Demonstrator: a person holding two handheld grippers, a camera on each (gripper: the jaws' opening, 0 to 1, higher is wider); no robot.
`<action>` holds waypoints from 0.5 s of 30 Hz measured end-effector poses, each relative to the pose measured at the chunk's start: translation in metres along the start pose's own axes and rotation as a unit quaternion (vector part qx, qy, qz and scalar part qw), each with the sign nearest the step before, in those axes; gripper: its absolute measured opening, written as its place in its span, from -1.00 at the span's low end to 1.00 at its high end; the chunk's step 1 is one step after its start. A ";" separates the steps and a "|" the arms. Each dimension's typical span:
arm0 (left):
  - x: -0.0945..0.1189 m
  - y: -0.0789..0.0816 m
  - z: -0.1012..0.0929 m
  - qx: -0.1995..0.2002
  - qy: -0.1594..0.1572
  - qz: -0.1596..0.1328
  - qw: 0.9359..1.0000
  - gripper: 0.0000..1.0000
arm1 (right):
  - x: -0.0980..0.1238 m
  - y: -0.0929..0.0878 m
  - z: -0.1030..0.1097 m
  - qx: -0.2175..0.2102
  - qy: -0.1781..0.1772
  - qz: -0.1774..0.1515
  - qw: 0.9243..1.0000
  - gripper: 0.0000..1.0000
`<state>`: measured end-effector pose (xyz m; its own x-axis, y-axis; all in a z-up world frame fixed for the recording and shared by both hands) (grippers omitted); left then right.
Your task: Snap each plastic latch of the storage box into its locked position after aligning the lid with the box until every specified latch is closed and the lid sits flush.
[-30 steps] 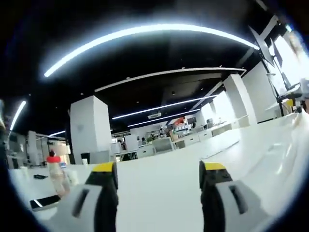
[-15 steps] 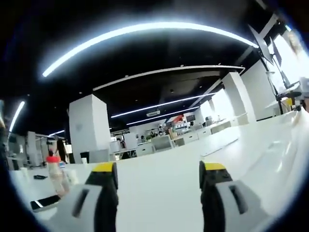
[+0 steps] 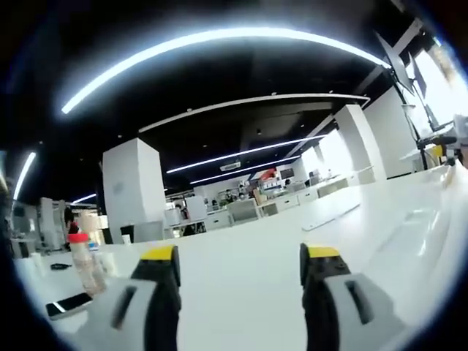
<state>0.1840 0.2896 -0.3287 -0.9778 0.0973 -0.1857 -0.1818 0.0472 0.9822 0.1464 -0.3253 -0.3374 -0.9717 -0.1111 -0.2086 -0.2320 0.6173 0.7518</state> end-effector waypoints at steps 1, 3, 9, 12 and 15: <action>0.000 0.000 0.000 0.000 0.000 0.001 1.000 0.31 | 0.000 0.000 0.000 0.000 -0.001 -0.001 1.000 -0.31; -0.001 -0.001 -0.001 -0.001 -0.002 0.003 1.000 0.30 | 0.001 0.001 -0.001 -0.001 -0.003 -0.005 1.000 -0.32; -0.001 0.000 -0.004 -0.009 -0.008 0.006 1.000 0.30 | 0.003 0.002 -0.003 -0.003 -0.015 -0.013 1.000 -0.36; -0.001 0.002 -0.004 0.002 -0.010 -0.004 1.000 0.29 | 0.002 0.001 -0.002 -0.009 -0.009 -0.009 1.000 -0.36; -0.001 0.002 -0.004 0.006 -0.011 -0.006 1.000 0.29 | 0.002 0.000 -0.003 -0.011 -0.012 -0.008 1.000 -0.36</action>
<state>0.1839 0.2857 -0.3264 -0.9729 0.1177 -0.1990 -0.1931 0.0597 0.9794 0.1438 -0.3277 -0.3359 -0.9663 -0.1026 -0.2360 -0.2494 0.5990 0.7610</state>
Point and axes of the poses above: the point that each gripper's makers call its tool centre point, and the gripper's own axes: x roughly backward along the fingers, z roughly to its left, y roughly out of its top, the point moved 10 cm from there along x, roughly backward along the fingers, and after that the axes turned 14 degrees about x, right-handed, at the moved point
